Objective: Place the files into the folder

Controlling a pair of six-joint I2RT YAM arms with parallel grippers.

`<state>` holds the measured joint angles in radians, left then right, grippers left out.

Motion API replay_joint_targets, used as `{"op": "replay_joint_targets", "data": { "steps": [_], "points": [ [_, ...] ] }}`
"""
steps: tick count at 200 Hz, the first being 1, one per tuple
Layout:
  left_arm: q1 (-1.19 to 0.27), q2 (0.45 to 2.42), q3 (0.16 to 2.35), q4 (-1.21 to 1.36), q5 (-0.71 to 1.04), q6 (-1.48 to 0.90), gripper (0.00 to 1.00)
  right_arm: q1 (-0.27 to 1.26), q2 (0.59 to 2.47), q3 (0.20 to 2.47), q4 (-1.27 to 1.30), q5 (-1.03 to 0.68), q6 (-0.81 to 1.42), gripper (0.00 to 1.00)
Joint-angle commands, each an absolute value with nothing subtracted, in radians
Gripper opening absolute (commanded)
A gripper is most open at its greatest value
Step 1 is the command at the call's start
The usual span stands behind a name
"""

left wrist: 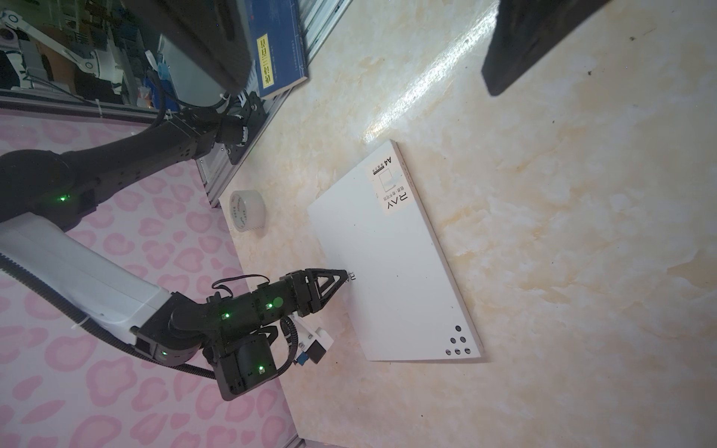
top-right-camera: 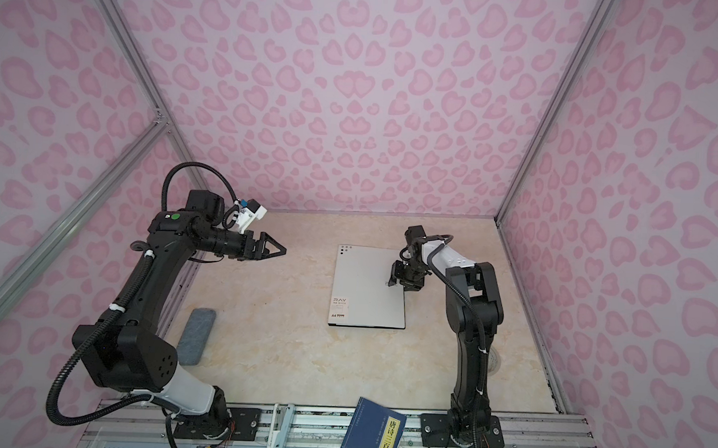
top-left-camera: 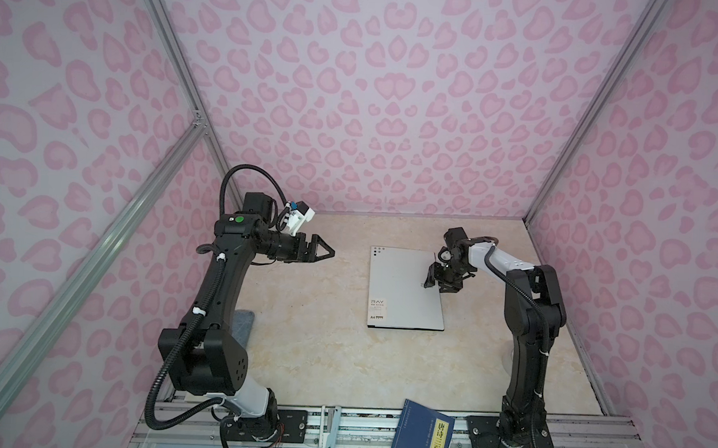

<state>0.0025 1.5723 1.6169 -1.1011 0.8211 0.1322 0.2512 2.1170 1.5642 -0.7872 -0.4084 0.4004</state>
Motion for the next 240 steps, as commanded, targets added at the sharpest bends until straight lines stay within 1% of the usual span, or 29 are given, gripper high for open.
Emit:
{"op": "replay_joint_targets", "data": {
  "steps": [1, 27, 75, 90, 108, 130, 144, 168, 172, 186, 198, 206, 219, 240],
  "points": [
    [0.003, 1.563, 1.611, -1.088, 0.813, 0.143, 0.97, 0.281, 2.145, 1.590, -0.805, -0.407, 0.418, 0.60],
    [0.004, 1.567, 1.609, -1.084, 0.812, 0.141, 0.97, 0.313, 2.176, 1.637, -0.822, -0.416, 0.434, 0.60],
    [0.004, 1.563, 1.595, -1.075, 0.801, 0.133, 0.97, 0.362, 2.180, 1.649, -0.803, -0.434, 0.465, 0.60],
    [0.005, 1.567, 1.591, -1.062, 0.788, 0.124, 0.97, 0.364, 2.180, 1.652, -0.800, -0.420, 0.465, 0.60],
    [0.005, 1.574, 1.586, -1.013, 0.751, 0.092, 0.97, 0.356, 2.167, 1.658, -0.792, -0.355, 0.458, 0.61],
    [0.006, 1.593, 1.607, -0.941, 0.635, 0.027, 0.97, 0.333, 2.120, 1.657, -0.730, -0.325, 0.460, 0.61],
    [0.003, 1.606, 1.629, -0.908, 0.529, -0.005, 0.97, 0.319, 2.072, 1.650, -0.678, -0.300, 0.455, 0.62],
    [0.004, 1.581, 1.605, -0.801, 0.348, -0.006, 0.97, 0.308, 1.944, 1.563, -0.507, -0.246, 0.414, 0.63],
    [0.003, 1.572, 1.594, -0.776, 0.318, -0.008, 0.97, 0.306, 1.920, 1.543, -0.475, -0.241, 0.405, 0.64],
    [0.004, 1.528, 1.536, -0.691, 0.236, -0.009, 0.97, 0.299, 1.847, 1.495, -0.394, -0.219, 0.367, 0.83],
    [0.005, 1.468, 1.443, -0.570, 0.173, -0.014, 0.97, 0.298, 1.787, 1.421, -0.331, -0.192, 0.320, 0.89],
    [0.006, 1.422, 1.371, -0.481, 0.137, -0.017, 0.97, 0.299, 1.750, 1.385, -0.291, -0.163, 0.287, 0.97],
    [0.005, 1.347, 1.248, -0.348, 0.086, -0.027, 0.97, 0.296, 1.688, 1.323, -0.230, -0.116, 0.229, 0.98],
    [0.005, 1.266, 1.123, -0.204, 0.043, -0.028, 0.97, 0.298, 1.585, 1.182, -0.102, -0.011, 0.144, 0.98]
  ]
}}
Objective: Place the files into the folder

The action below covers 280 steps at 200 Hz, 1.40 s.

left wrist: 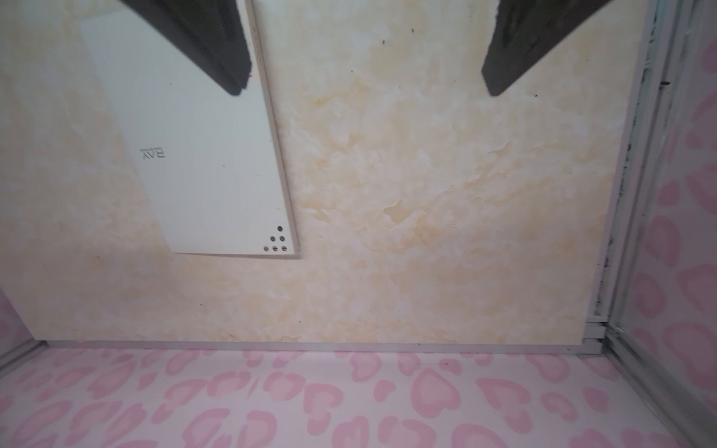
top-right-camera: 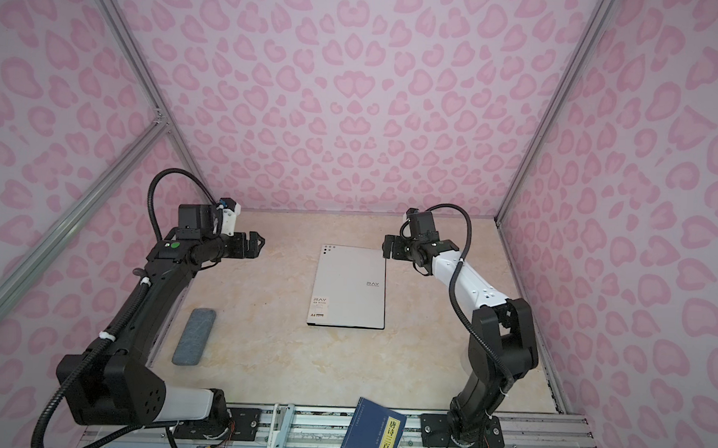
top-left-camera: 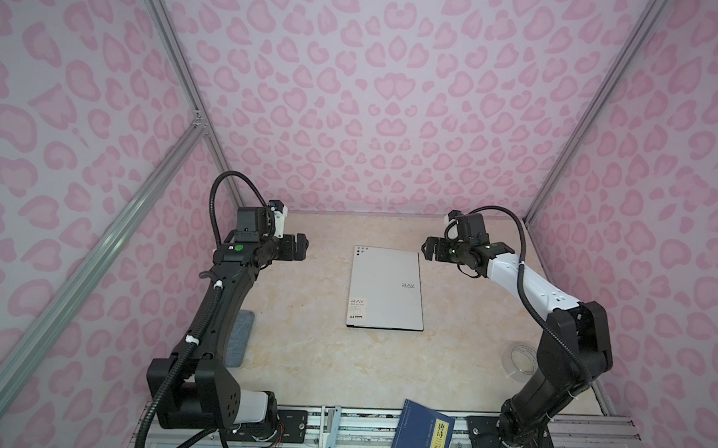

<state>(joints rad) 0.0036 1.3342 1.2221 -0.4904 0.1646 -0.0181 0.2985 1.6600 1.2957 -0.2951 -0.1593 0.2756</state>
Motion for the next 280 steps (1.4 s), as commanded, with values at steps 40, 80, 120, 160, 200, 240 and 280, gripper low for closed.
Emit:
{"op": "replay_joint_targets", "data": {
  "steps": [40, 80, 120, 160, 200, 240, 280],
  "points": [
    [0.007, 1.210, 0.989, -0.125, -0.028, -0.039, 0.97, 0.271, 1.359, 0.890, 0.168, 0.027, 0.018, 0.97],
    [0.043, 1.187, 0.855, -0.040, -0.018, -0.062, 0.97, 0.109, 1.246, 0.764, 0.153, -0.157, 0.111, 0.98],
    [0.142, 1.170, 0.673, 0.108, 0.235, -0.069, 0.98, 0.012, 1.179, 0.640, 0.194, -0.064, 0.125, 0.98],
    [0.164, 1.255, 0.485, 0.457, 0.304, -0.051, 0.97, -0.054, 1.110, 0.512, 0.316, 0.067, 0.107, 0.98],
    [0.164, 1.327, 0.362, 0.770, 0.281, -0.089, 0.97, -0.064, 1.059, 0.350, 0.511, 0.132, 0.058, 0.98],
    [0.170, 1.332, 0.317, 0.880, 0.250, -0.097, 0.98, -0.072, 1.096, 0.269, 0.672, 0.127, 0.108, 0.98],
    [0.137, 1.410, 0.262, 1.060, 0.208, -0.085, 0.98, -0.072, 1.278, 0.204, 0.976, 0.051, 0.089, 0.98]
  ]
}}
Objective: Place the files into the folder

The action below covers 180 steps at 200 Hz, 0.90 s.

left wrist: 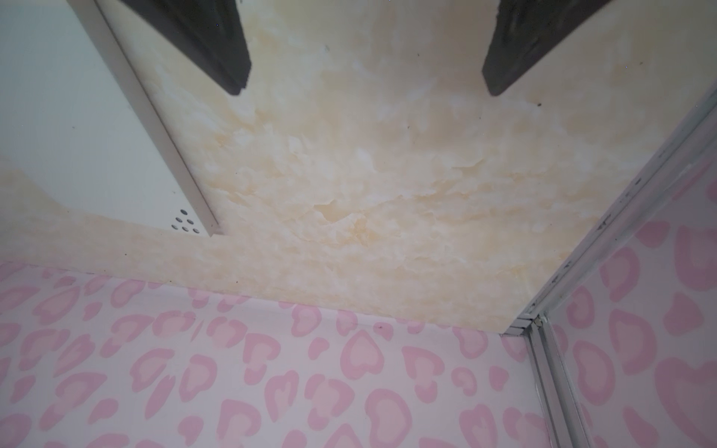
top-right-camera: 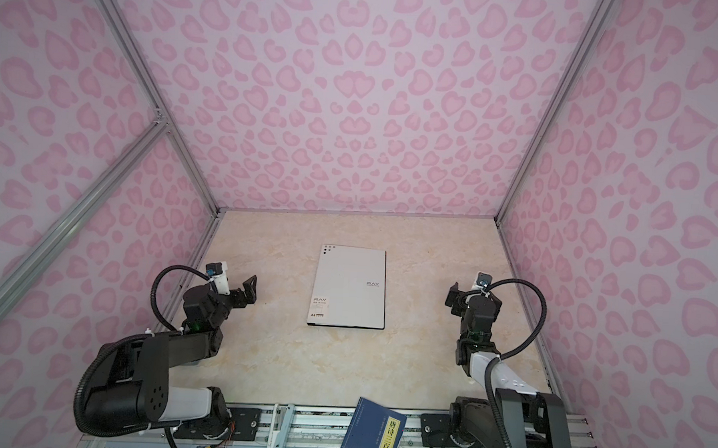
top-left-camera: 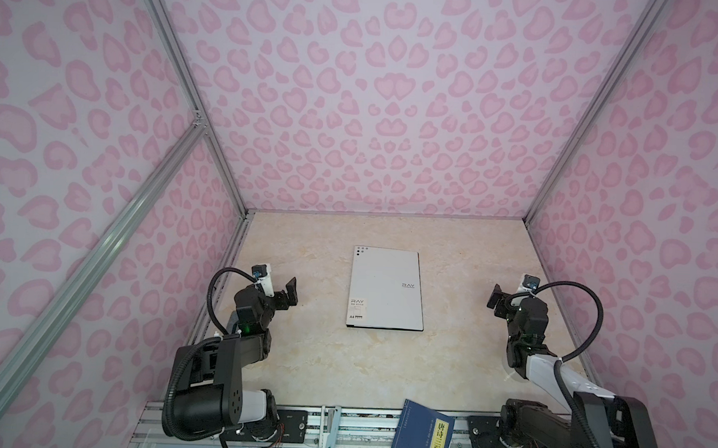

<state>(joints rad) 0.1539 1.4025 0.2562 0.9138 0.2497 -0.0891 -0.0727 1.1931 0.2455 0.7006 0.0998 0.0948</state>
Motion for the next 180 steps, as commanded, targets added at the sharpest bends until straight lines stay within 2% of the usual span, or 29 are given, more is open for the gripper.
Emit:
{"op": "replay_joint_targets", "data": {
  "steps": [1, 25, 35, 61, 82, 109, 180],
  "points": [
    [0.136, 1.410, 0.261, 1.063, 0.207, -0.086, 0.98, -0.072, 1.282, 0.202, 0.985, 0.049, 0.088, 0.98],
    [0.123, 1.480, 0.216, 1.223, 0.204, -0.085, 0.98, -0.072, 1.375, 0.213, 1.063, 0.034, 0.102, 0.99],
    [0.121, 1.451, 0.235, 1.130, 0.204, -0.063, 0.98, -0.072, 1.424, 0.236, 1.069, 0.012, 0.097, 0.99],
    [0.117, 1.472, 0.277, 1.086, 0.197, -0.067, 0.98, -0.066, 1.586, 0.266, 1.203, -0.063, 0.070, 0.99],
    [0.099, 1.474, 0.304, 1.035, 0.169, -0.052, 0.97, -0.046, 1.539, 0.344, 0.962, -0.050, 0.035, 0.99],
    [0.054, 1.475, 0.334, 0.975, 0.071, -0.033, 0.98, -0.014, 1.565, 0.338, 1.020, 0.010, 0.022, 0.99],
    [0.052, 1.472, 0.330, 0.979, 0.069, -0.034, 0.97, -0.012, 1.566, 0.327, 1.047, 0.014, 0.018, 0.99]
  ]
}}
